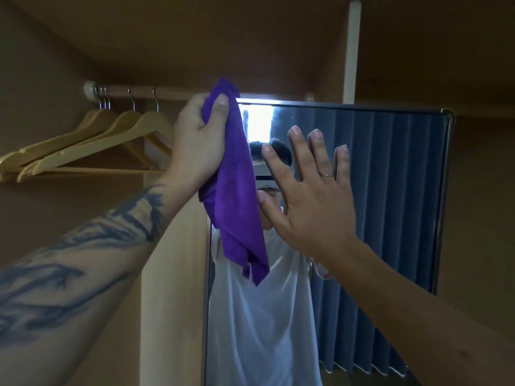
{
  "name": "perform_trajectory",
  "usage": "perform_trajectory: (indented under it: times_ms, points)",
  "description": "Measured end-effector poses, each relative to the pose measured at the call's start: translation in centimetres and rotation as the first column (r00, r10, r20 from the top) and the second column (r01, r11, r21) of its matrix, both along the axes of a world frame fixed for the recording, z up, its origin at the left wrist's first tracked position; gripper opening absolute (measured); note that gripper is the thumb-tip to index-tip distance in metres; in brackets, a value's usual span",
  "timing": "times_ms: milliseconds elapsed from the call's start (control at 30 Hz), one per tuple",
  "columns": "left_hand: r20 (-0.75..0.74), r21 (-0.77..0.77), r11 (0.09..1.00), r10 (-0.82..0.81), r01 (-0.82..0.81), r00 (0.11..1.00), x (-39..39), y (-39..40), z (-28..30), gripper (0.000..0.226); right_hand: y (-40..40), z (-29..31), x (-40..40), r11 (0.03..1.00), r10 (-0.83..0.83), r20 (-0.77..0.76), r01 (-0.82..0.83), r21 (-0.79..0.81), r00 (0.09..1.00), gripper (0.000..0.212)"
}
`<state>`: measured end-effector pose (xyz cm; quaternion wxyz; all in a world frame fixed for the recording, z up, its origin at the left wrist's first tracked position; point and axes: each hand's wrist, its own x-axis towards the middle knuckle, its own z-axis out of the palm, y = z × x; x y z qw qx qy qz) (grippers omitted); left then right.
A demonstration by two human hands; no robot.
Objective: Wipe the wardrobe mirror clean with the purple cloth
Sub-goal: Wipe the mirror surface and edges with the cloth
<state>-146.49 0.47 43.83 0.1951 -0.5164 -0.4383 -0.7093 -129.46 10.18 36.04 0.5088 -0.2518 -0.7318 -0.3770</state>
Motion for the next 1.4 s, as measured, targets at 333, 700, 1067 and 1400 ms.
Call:
perform_trajectory:
  times_ms: [333, 700, 1067, 1400]
  points:
    - [-0.015, -0.093, 0.991, 0.094, -0.095, 0.995, 0.7, -0.6, -6.4, 0.037, -0.1, -0.1, -0.1, 1.0, 0.001, -0.006, -0.001, -0.004, 1.0, 0.07]
    - [-0.309, -0.021, 0.945, 0.304, -0.326, 0.901, 0.4, -0.3, -1.8, 0.049, 0.1, 0.0, -0.1, 1.0, 0.006, -0.006, -0.006, -0.005, 1.0, 0.069]
    - [0.066, -0.088, 0.996, 0.011, -0.005, 0.998, 1.3, -0.2, -12.6, 0.025, -0.2, 0.1, -0.2, 1.0, -0.021, -0.005, 0.021, -0.011, 1.0, 0.07]
    - [-0.05, -0.088, 0.992, 0.09, -0.094, 0.995, 1.0, -0.6, -8.3, 0.035, 0.0, 0.0, -0.3, 1.0, -0.005, -0.019, 0.005, 0.005, 1.0, 0.07]
